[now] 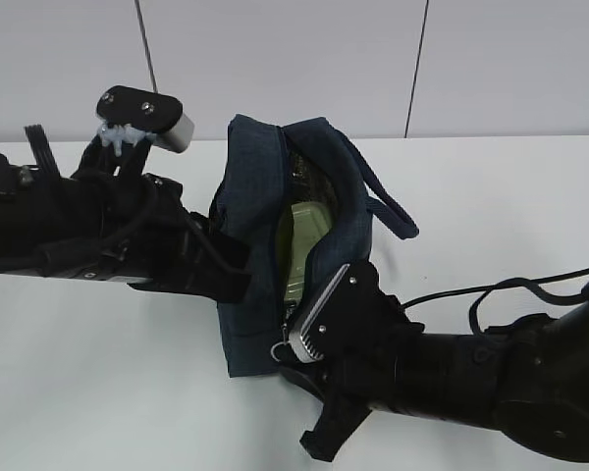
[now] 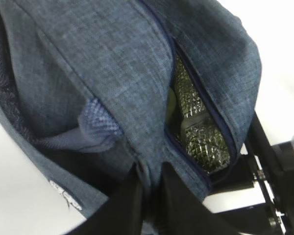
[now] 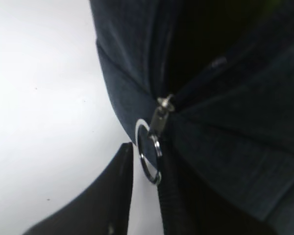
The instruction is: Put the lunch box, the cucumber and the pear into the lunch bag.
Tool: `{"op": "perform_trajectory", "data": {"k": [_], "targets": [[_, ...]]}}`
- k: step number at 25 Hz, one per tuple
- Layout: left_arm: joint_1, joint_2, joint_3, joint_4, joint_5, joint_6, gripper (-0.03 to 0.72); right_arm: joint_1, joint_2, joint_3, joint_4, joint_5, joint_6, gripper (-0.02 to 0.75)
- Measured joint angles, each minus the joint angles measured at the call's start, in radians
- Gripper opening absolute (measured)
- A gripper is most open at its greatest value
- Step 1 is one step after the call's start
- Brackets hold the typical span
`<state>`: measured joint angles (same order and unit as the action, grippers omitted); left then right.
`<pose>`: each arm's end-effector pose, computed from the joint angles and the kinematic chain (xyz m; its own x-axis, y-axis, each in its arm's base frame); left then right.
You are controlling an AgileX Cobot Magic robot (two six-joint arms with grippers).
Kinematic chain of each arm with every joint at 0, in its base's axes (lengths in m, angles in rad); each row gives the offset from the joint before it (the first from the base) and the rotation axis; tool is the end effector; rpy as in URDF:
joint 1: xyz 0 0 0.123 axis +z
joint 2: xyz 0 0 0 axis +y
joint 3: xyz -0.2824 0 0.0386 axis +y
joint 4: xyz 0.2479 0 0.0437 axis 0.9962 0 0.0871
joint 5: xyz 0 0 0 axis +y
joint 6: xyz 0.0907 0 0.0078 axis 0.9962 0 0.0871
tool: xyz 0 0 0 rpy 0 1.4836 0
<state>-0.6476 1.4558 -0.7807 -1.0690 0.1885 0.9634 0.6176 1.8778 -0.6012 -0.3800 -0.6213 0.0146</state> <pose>0.2274 -0.1909 0.2307 -0.5669 0.3078 -0.7641 0.6446 0.7433 -0.1789 0.2406 0.1949 0.1055 -0.2320 -0.5181 -0.8233 -0.8151 0.5654 -0.1261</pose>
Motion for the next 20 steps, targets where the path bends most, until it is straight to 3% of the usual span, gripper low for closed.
{"op": "perform_trajectory", "data": {"k": [8, 20], "targets": [[0.0, 0.0, 0.0, 0.0, 0.0, 0.0, 0.003, 0.0, 0.0, 0.0, -0.111, -0.05, 0.102, 0.001], [0.0, 0.0, 0.0, 0.0, -0.003, 0.0, 0.003, 0.0, 0.0, 0.0, -0.115, -0.031, 0.119, 0.0]]}}
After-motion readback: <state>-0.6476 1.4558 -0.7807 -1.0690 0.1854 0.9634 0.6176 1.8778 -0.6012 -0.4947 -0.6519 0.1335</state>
